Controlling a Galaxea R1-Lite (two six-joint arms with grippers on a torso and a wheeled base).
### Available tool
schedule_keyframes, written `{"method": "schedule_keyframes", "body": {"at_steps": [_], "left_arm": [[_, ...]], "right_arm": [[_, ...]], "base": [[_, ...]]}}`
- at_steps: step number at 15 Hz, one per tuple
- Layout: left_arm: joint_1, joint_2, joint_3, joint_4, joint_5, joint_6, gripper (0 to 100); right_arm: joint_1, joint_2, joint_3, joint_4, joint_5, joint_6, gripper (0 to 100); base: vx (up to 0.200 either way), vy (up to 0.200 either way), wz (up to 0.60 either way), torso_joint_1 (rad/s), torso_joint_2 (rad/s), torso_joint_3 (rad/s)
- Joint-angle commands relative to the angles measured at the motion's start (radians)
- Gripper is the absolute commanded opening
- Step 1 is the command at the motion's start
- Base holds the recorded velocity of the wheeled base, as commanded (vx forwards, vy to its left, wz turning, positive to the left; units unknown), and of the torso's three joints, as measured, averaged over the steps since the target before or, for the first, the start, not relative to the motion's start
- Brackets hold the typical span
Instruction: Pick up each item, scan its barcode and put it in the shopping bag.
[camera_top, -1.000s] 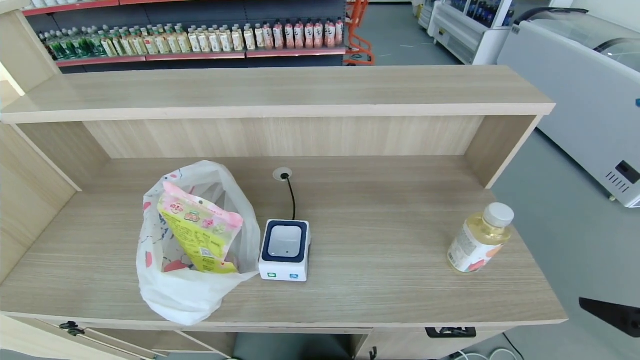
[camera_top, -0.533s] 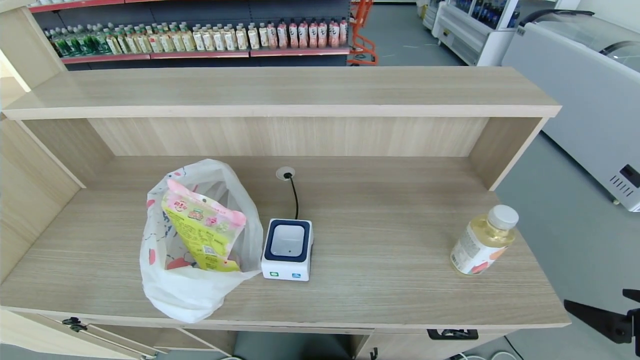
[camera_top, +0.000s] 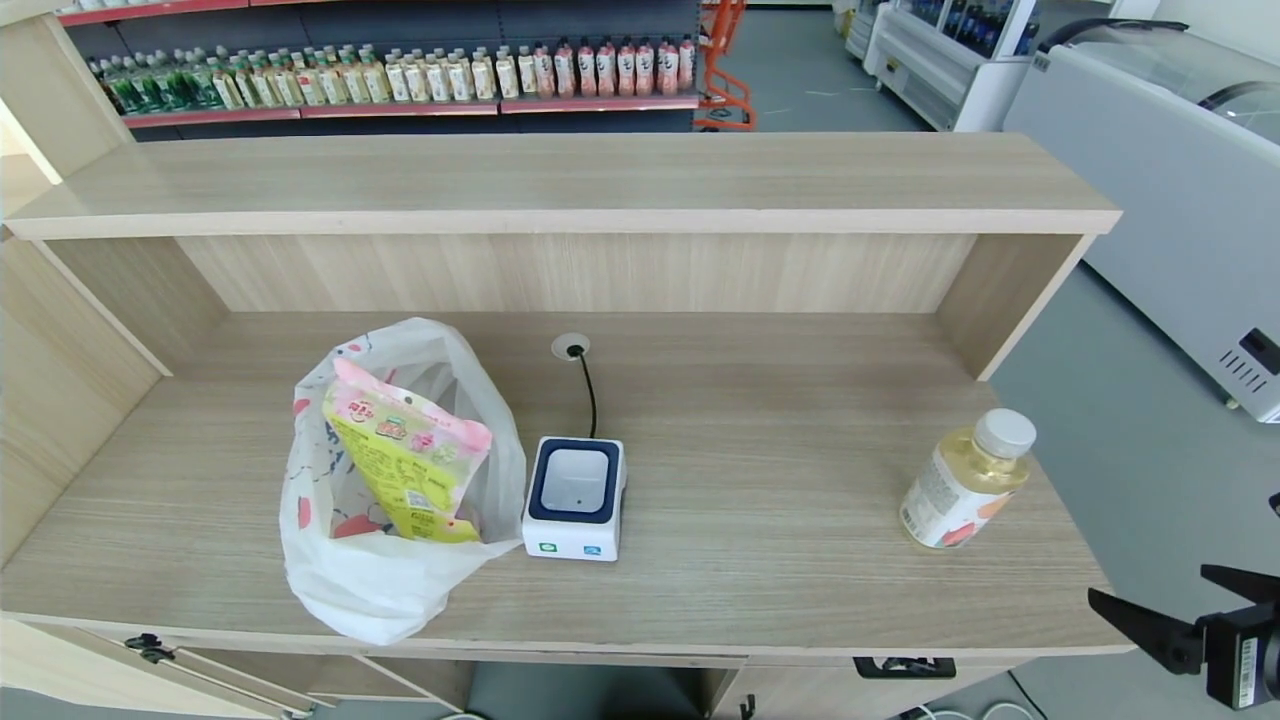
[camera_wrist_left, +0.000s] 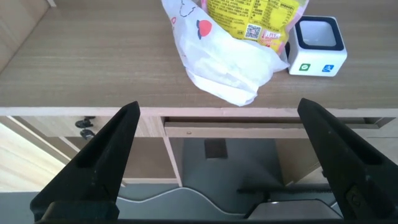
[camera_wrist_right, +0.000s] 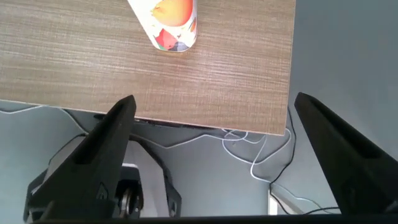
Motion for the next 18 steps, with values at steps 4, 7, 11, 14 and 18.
{"method": "schedule_keyframes", "body": {"at_steps": [4, 7, 11, 14, 18], "left_arm": [[0.000, 0.002, 0.000, 0.000, 0.000, 0.000, 100], [0.000, 0.002, 0.000, 0.000, 0.000, 0.000, 100], [0.000, 0.002, 0.000, 0.000, 0.000, 0.000, 100], [0.000, 0.002, 0.000, 0.000, 0.000, 0.000, 100], [0.000, 0.002, 0.000, 0.000, 0.000, 0.000, 100]], "right_arm": [[0.002, 0.124, -0.003, -0.126, 0.000, -0.005, 100], [0.006, 0.187, 0.006, -0.190, 0.001, -0.003, 100], [0.066, 0.269, -0.013, -0.266, 0.000, -0.005, 100], [0.085, 0.335, -0.019, -0.345, -0.006, -0.009, 100], [0.104, 0.451, -0.019, -0.488, -0.005, -0.034, 100]], "base": [[0.000, 0.000, 0.00, 0.000, 0.00, 0.000], [0.000, 0.000, 0.00, 0.000, 0.00, 0.000], [0.000, 0.000, 0.00, 0.000, 0.00, 0.000], [0.000, 0.000, 0.00, 0.000, 0.00, 0.000], [0.000, 0.000, 0.00, 0.000, 0.00, 0.000]]}}
